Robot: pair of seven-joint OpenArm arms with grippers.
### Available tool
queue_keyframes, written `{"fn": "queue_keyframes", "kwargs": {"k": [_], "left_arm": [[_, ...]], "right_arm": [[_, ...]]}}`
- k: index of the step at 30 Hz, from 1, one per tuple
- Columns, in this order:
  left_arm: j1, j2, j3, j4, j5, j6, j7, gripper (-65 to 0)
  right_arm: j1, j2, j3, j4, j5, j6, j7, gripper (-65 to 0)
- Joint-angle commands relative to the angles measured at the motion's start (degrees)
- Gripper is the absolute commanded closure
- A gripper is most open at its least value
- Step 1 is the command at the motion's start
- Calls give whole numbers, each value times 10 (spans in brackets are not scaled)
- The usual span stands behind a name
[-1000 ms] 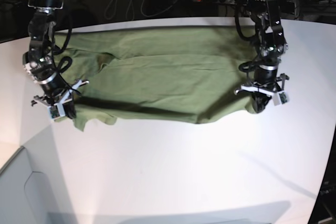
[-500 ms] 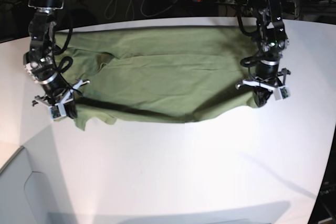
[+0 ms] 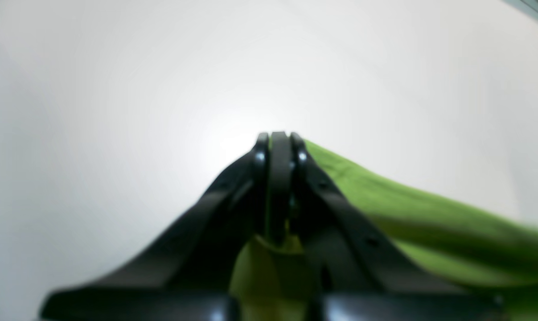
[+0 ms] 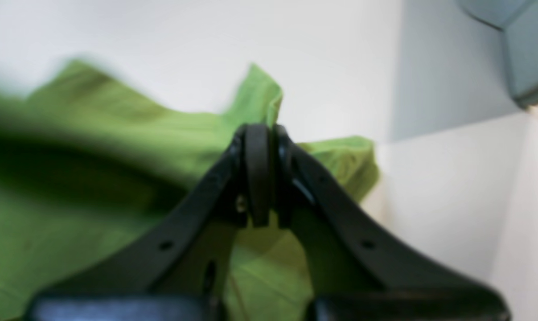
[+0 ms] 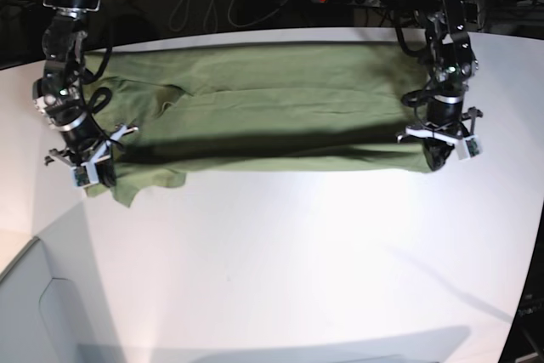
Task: Fold the T-shirt properly
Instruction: 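Lift the hem and fold it over the body toward the collar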
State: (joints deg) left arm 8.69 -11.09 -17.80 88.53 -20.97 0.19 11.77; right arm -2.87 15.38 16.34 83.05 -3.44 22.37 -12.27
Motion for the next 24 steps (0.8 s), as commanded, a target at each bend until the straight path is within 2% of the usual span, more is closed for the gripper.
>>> {"fn": "queue_keyframes", "kwargs": {"k": [1,24], "left_arm": [[-8,-4,-1,12,-2,-2,-14,0],[43,2,-1,12,-3,-2,-14,0]], "right_arm": [[8,8,2,9,4,0,15,0],[-31,8,7,-12,4,0,19,0]]}}
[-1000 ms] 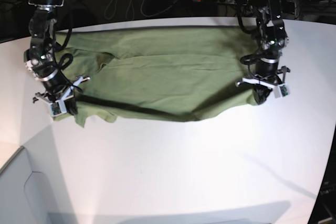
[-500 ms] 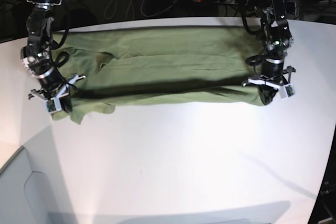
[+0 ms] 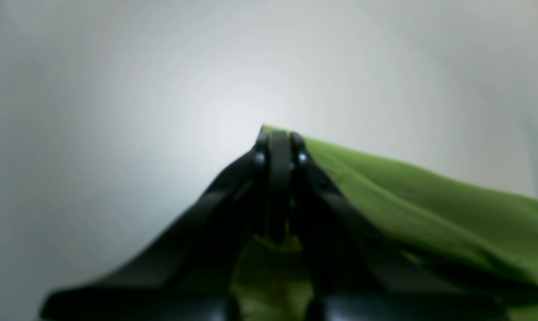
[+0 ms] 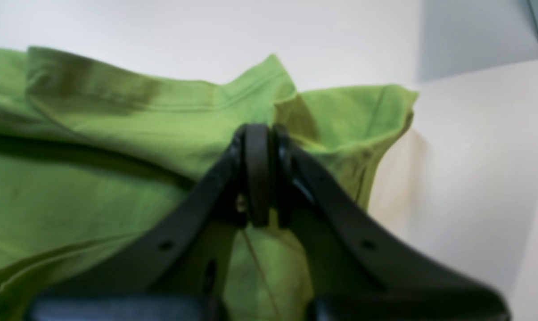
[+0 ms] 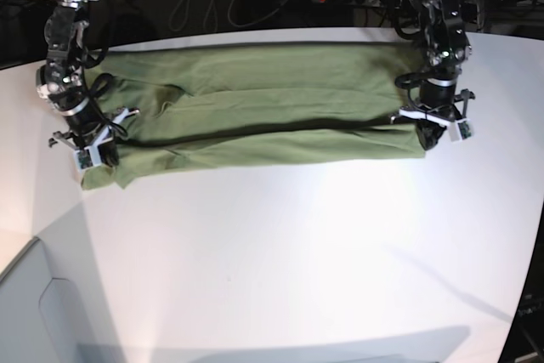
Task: Fold the T-shirt properly
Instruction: 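Lift the hem and fold it over the body toward the collar, then lower the folded hem onto the shirt and open both grippers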
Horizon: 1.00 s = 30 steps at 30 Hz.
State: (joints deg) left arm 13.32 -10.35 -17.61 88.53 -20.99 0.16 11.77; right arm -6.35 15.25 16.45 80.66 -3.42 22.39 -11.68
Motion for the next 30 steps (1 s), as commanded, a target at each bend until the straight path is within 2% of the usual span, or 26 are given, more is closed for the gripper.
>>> {"fn": "queue_keyframes", "kwargs": {"k": [1,9,21,30], "left_arm": [[0,-5,-3,12,-2,-2,-15,0],[20,-5,-3,38,-2,-2,-15,0],[40,-5,-3,58,-2,-2,-13,0],[50,-4,2,44,-2,-2,-13,0]], "right_arm": [[1,9,6,11,4,0,14,0],[-13,8,39,12,4,1,14,0],[-63,5,42,74,4,1,11,0],[-74,6,41,56,4,1,10,0]]}}
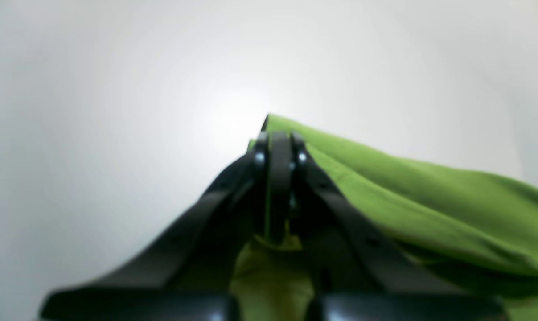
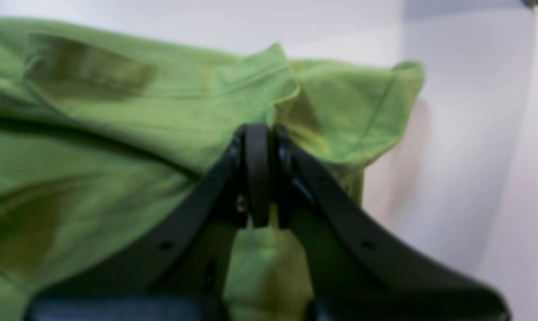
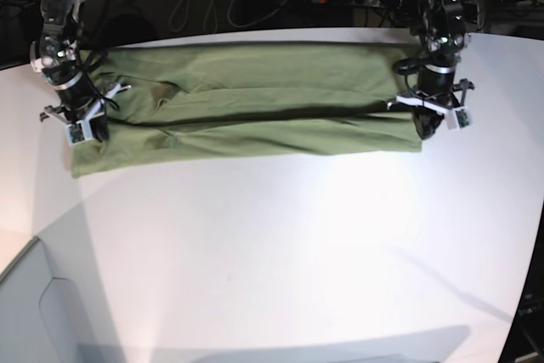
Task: Fold the T-shirt properly
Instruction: 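Lower the folded hem onto the shirt and open both grippers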
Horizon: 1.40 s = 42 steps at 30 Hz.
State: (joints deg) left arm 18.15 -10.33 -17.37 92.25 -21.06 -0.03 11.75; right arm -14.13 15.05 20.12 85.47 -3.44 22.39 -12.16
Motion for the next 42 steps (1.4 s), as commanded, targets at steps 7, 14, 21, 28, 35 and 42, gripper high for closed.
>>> {"fn": "queue_keyframes", "kwargs": {"k": [7,14,21,28,35,42], "left_arm": [[2,-4,-1,-20,-2,0,-12,0],[4,-4,0,-18,-2,0,-12,0],[9,11,-5,-13,-2,2,-12,-173],[8,15,-5,-13,-2,3,-12,-175],[8,15,-5,-14,-2,3,-12,-175],[9,15,-5,-16,-2,3,-12,-175]], "right_arm": [[4,8,1,8,4,1,14,-95],[-6,8,20,29,4,70,14,-384],[2,4,30,59,5,72,14,-416],[62,4,29,40,4,73,-60,-416],[90,4,0,31,4,73,-110,-415],[86,3,-21,-5,4,73,-106,-400]]}}
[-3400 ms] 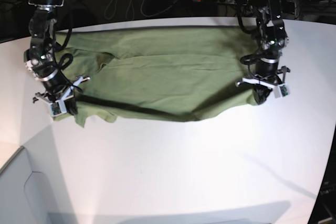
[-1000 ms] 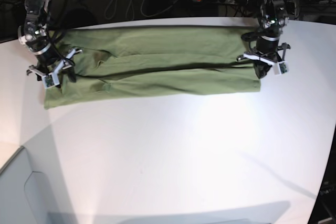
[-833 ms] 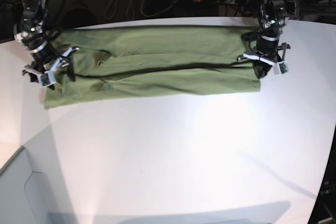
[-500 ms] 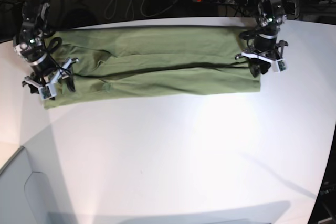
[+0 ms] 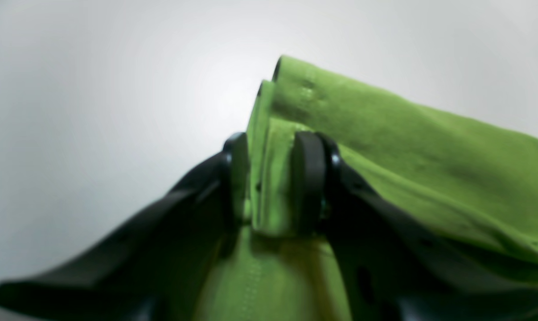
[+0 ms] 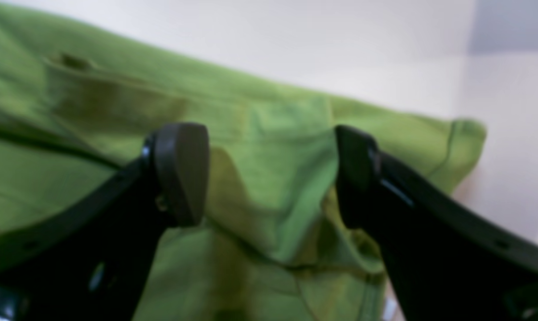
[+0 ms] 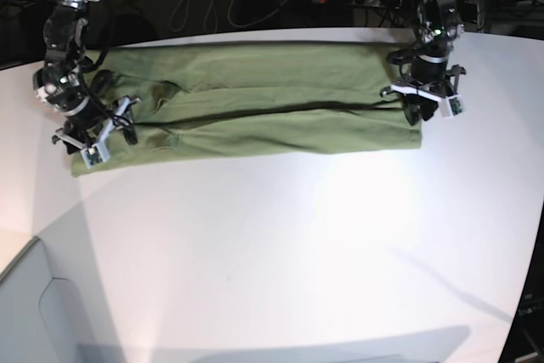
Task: Fold the T-shirt properly
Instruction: 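Lower the folded hem onto the shirt and open both grippers, then reposition the right gripper along the strip end and regrip the fabric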
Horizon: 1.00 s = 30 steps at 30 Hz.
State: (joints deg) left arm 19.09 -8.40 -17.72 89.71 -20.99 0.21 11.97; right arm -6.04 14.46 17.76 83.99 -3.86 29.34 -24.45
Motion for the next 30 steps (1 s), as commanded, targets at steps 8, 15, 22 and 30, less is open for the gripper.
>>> {"fn": "queue_keyframes", "kwargs": {"k": [8,15,22,30], "left_arm": [[6,-5,-2,11,-2,0,-14,-175],[6,-5,-2,11,-2,-1,-14,-176],[6,-7,-2,11,-2,-1,-14,-176],[6,-7,-2,12,-2,-1,-14,-177]], "right_arm": [[-1,10,11,21,8,3,16,0],[-61,-2,29,112,9,3,18,0],[-101,0,27,127,9,3,18,0],[-114,18,24,127,8,4,15,-88]]}}
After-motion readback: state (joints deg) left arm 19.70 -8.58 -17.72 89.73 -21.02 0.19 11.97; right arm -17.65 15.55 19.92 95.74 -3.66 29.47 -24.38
